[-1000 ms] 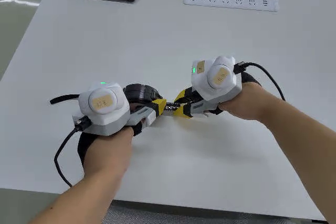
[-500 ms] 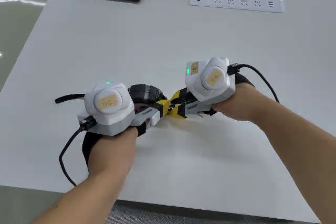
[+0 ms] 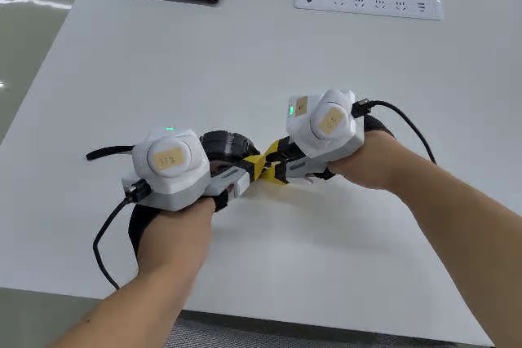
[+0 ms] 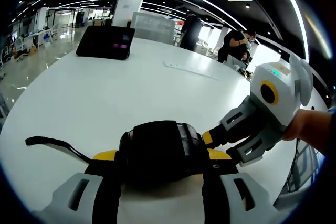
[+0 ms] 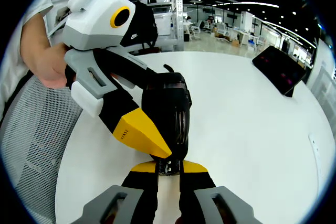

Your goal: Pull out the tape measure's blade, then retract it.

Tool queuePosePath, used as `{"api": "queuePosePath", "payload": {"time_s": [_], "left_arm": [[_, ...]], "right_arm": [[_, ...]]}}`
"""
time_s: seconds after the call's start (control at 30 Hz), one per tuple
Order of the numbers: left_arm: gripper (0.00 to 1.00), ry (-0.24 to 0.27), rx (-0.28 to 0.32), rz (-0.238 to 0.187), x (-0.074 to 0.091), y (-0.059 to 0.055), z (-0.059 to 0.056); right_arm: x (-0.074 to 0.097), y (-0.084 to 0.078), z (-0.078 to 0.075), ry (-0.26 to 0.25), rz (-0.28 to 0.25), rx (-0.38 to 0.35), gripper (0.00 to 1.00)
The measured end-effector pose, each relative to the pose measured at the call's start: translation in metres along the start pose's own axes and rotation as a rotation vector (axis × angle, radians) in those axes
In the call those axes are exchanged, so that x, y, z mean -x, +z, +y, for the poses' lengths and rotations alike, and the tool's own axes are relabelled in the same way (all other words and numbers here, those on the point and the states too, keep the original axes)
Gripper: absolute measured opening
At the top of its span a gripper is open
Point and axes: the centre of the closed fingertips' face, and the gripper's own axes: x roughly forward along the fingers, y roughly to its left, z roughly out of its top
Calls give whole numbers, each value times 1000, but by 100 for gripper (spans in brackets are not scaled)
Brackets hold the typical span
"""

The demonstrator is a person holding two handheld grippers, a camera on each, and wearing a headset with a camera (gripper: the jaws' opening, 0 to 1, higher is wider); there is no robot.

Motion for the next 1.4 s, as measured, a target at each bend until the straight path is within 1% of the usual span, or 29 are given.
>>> {"api": "queuePosePath", "payload": {"time_s": [0.07, 0.17, 0.37, 0.57, 0.7, 0.8, 0.9, 1.0, 1.07, 1.13, 1.2, 1.23, 1.3, 1.4], "left_arm": [[60, 6, -1, 9, 0, 0, -1], [60, 5, -14, 9, 1, -1, -1], [62, 7, -15, 14, 1, -1, -1], [62, 11, -77, 28, 0, -4, -1], [62, 11, -76, 28, 0, -4, 1], [61, 7, -82, 27, 1, -5, 1], [63, 4, -71, 13, 3, -2, 1], [64, 10, -84, 14, 4, -2, 3], [65, 8, -91, 5, 5, 1, 4], [63, 8, -91, 8, 8, 2, 5], [63, 5, -98, -1, 10, 4, 5], [64, 5, -105, -6, 11, 6, 5], [65, 2, -110, -6, 12, 7, 4], [66, -4, -117, -17, 14, 10, 1]], "right_arm": [[0, 0, 0, -4, 4, -3, 12], [0, 0, 1, -8, 15, 5, 12], [0, 0, 1, -14, 12, 0, 13], [5, 3, -2, -27, -4, -23, 18], [7, 2, -2, -30, -3, -22, 18], [8, 2, -2, -39, -5, -26, 21], [10, 0, -2, -53, -3, -24, 24], [13, 0, -2, -69, -7, -29, 27], [16, -1, -3, -82, -15, -35, 29], [18, -2, -2, -89, -17, -43, 32], [21, -2, -4, -111, -13, -46, 35], [24, -1, -4, -119, -23, -58, 37], [26, 0, -3, -121, -36, -76, 37], [26, -1, -2, -123, -35, -77, 37]]}}
